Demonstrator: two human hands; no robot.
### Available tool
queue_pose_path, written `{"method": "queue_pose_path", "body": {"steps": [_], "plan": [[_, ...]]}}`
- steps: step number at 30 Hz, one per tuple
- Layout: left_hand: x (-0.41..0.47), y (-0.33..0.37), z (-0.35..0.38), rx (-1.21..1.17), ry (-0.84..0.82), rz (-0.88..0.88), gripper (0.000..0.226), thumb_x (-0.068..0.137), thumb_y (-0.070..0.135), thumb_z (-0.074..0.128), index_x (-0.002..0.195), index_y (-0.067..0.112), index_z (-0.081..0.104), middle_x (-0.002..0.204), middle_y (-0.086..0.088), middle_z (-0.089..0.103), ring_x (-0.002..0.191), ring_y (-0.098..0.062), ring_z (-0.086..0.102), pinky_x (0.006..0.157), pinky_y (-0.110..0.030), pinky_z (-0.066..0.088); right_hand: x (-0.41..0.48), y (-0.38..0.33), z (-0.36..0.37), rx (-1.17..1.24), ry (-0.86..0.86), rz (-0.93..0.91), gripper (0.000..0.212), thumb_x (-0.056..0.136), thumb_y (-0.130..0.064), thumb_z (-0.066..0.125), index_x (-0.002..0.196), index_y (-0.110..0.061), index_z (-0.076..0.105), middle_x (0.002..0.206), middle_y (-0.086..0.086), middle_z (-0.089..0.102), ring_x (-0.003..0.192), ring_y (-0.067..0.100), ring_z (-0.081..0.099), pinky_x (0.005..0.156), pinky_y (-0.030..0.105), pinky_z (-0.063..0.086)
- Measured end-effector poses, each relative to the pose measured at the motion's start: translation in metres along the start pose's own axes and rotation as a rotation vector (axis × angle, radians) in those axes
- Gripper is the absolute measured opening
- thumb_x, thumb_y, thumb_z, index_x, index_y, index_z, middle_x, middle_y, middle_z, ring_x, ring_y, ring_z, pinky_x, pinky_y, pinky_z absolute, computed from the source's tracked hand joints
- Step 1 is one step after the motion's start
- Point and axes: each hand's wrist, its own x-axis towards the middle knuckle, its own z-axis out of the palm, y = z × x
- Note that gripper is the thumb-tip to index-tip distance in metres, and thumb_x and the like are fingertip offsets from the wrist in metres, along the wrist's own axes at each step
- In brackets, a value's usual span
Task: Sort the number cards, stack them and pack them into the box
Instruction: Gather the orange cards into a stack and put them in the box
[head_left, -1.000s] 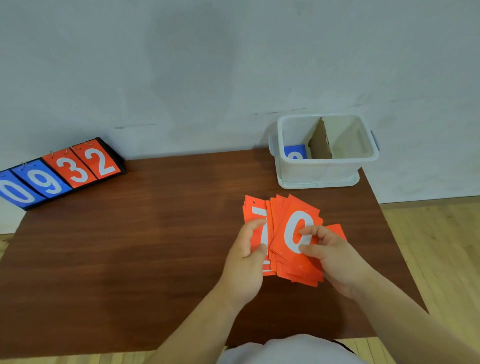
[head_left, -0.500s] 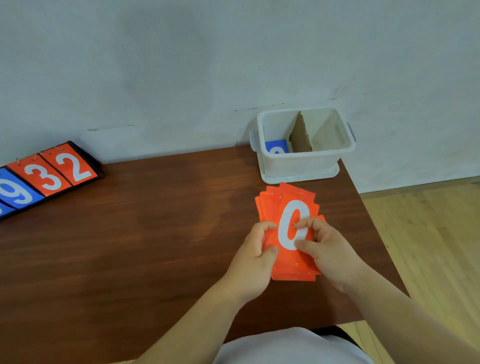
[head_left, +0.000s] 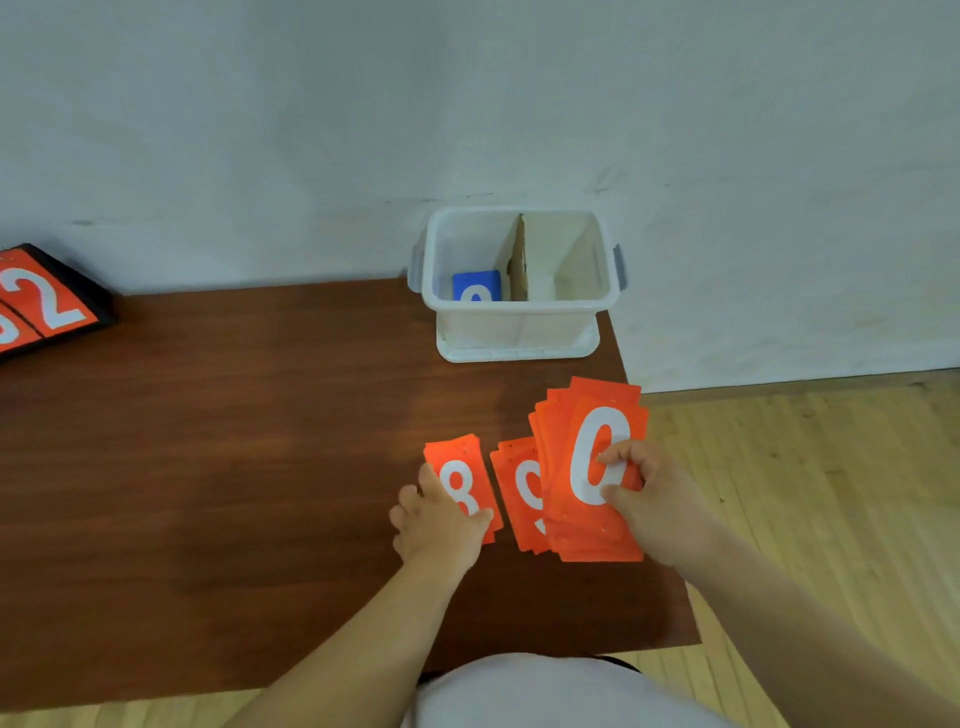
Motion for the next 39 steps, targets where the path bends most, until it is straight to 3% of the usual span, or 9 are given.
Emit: {"method": "queue_pose_path", "body": {"steps": [5, 10, 16, 23, 28, 31, 33, 35, 39], "plan": [[-0.012, 0.005, 0.030, 0.068, 0.119, -0.030, 0.105, 0.080, 0.061, 0.074, 0.153, 0.030, 0.005, 0.157, -0.011, 0.025, 0.143, -0.035, 0.031, 0.112, -0.050, 0.039, 0.006, 0.023, -0.019, 0.004, -0.048, 0.010, 0.024, 0.096, -0.013, 0.064, 0.097, -0.037, 0.062, 0.119, -0.013, 0.059, 0.097, 0.015, 0.063, 0.068, 0.025, 0.056], [-0.016, 0.005, 0.035, -0.054, 0.168, -0.039, 0.101, 0.077, 0.051, 0.083, 0.151, 0.032, 0.017, 0.145, -0.008, 0.039, 0.130, -0.029, 0.046, 0.100, -0.043, 0.051, 0.010, 0.032, -0.027, 0.012, -0.095, 0.030, 0.020, 0.098, -0.017, 0.064, 0.101, -0.037, 0.061, 0.123, -0.010, 0.053, 0.104, 0.018, 0.058, 0.069, 0.021, 0.053], [-0.013, 0.004, 0.030, -0.083, 0.100, 0.001, 0.102, 0.079, 0.046, 0.083, 0.154, 0.039, 0.015, 0.141, -0.003, 0.051, 0.127, -0.027, 0.056, 0.096, -0.040, 0.055, 0.009, 0.029, -0.019, 0.021, -0.144, 0.058, 0.021, 0.098, -0.017, 0.064, 0.102, -0.038, 0.060, 0.128, -0.006, 0.054, 0.111, 0.023, 0.058, 0.083, 0.033, 0.059], [-0.013, 0.001, 0.019, -0.211, 0.030, 0.058, 0.074, 0.089, 0.035, 0.077, 0.151, 0.033, 0.036, 0.150, 0.001, 0.049, 0.136, -0.025, 0.051, 0.104, -0.039, 0.050, 0.006, 0.017, -0.012, 0.009, -0.129, 0.088, 0.022, 0.099, -0.018, 0.062, 0.101, -0.039, 0.058, 0.126, -0.006, 0.052, 0.104, 0.019, 0.058, 0.060, 0.016, 0.048], [-0.018, -0.011, -0.017, -0.353, 0.021, 0.106, 0.053, 0.101, 0.034, 0.060, 0.151, 0.030, 0.042, 0.157, 0.001, 0.044, 0.142, -0.023, 0.046, 0.107, -0.037, 0.046, 0.004, -0.002, 0.003, 0.048, -0.136, 0.082, 0.024, 0.098, -0.015, 0.064, 0.098, -0.039, 0.061, 0.117, -0.011, 0.055, 0.091, 0.011, 0.058, 0.063, 0.019, 0.051], [-0.024, -0.014, -0.047, -0.451, 0.012, 0.151, 0.046, 0.105, 0.030, 0.054, 0.150, 0.029, 0.045, 0.157, 0.000, 0.043, 0.143, -0.024, 0.044, 0.110, -0.037, 0.044, 0.004, -0.027, 0.012, 0.294, -0.195, 0.104, 0.029, 0.093, -0.004, 0.064, 0.095, -0.033, 0.069, 0.113, -0.003, 0.067, 0.094, 0.024, 0.067, 0.080, 0.038, 0.058], [-0.026, -0.013, -0.067, -0.507, -0.002, 0.192, 0.043, 0.105, 0.028, 0.052, 0.148, 0.029, 0.047, 0.156, 0.001, 0.044, 0.143, -0.023, 0.043, 0.112, -0.037, 0.042, 0.006, -0.045, 0.016, 0.745, -0.270, 0.207, 0.030, 0.091, 0.005, 0.061, 0.100, -0.021, 0.071, 0.120, 0.013, 0.071, 0.103, 0.036, 0.068, 0.098, 0.055, 0.051], [-0.027, -0.012, -0.084, -0.548, -0.019, 0.226, 0.040, 0.106, 0.028, 0.050, 0.145, 0.031, 0.049, 0.156, 0.002, 0.044, 0.142, -0.022, 0.043, 0.112, -0.036, 0.041, 0.008, -0.060, 0.016, 1.064, -0.341, 0.256, 0.030, 0.090, 0.007, 0.058, 0.109, -0.015, 0.066, 0.126, 0.018, 0.068, 0.116, 0.040, 0.064, 0.108, 0.059, 0.043], [-0.026, -0.012, -0.112, -0.610, -0.046, 0.276, 0.037, 0.106, 0.030, 0.049, 0.144, 0.033, 0.051, 0.155, 0.006, 0.045, 0.141, -0.018, 0.044, 0.112, -0.035, 0.041, 0.005, -0.085, 0.024, 1.112, -0.317, 0.147, 0.029, 0.091, 0.007, 0.055, 0.109, -0.014, 0.064, 0.122, 0.016, 0.071, 0.113, 0.035, 0.068, 0.093, 0.051, 0.055]]}}
